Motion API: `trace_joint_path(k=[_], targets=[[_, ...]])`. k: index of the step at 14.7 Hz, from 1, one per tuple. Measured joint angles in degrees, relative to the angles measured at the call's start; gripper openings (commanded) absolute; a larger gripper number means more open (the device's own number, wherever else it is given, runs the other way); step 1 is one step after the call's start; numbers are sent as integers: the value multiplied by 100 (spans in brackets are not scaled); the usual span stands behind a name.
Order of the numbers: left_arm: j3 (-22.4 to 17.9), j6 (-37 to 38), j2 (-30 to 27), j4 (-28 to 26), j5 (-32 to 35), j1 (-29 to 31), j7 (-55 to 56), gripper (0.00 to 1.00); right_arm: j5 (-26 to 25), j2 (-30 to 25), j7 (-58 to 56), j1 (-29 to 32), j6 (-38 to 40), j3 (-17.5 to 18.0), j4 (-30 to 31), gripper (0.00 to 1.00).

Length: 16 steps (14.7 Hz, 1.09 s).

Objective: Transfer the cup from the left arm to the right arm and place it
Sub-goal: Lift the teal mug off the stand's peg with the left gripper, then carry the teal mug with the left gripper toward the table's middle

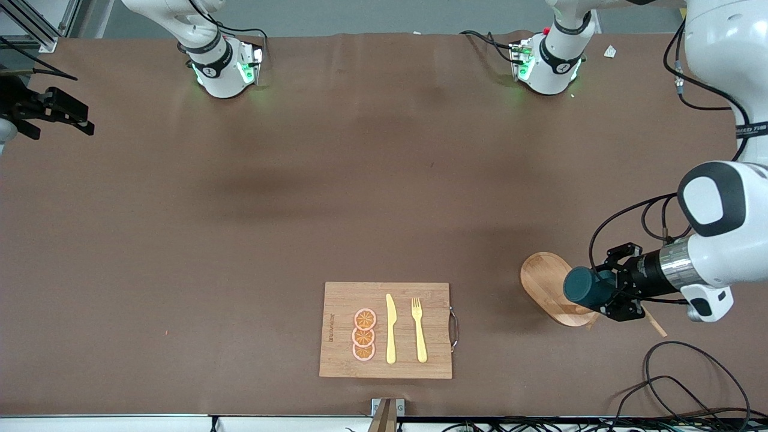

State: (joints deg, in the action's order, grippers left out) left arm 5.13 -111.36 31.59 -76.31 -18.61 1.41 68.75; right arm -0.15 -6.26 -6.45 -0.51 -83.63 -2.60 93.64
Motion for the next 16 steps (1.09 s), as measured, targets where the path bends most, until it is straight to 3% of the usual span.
trace_joint_path(k=[4,8,11,16], targets=[[174,309,-367,5,0,6,11,52,0,0,0,0,4,0,0,100],[702,341,-448,-1,217,-190,525,52,0,0,0,0,35,2,0,100],[758,55,-419,-46,1067,-1112,1065,52,0,0,0,-2,72,5,0,100],[707,-873,117,-103,3184,-2925,2015,52,0,0,0,-2,107,1,-3,100]])
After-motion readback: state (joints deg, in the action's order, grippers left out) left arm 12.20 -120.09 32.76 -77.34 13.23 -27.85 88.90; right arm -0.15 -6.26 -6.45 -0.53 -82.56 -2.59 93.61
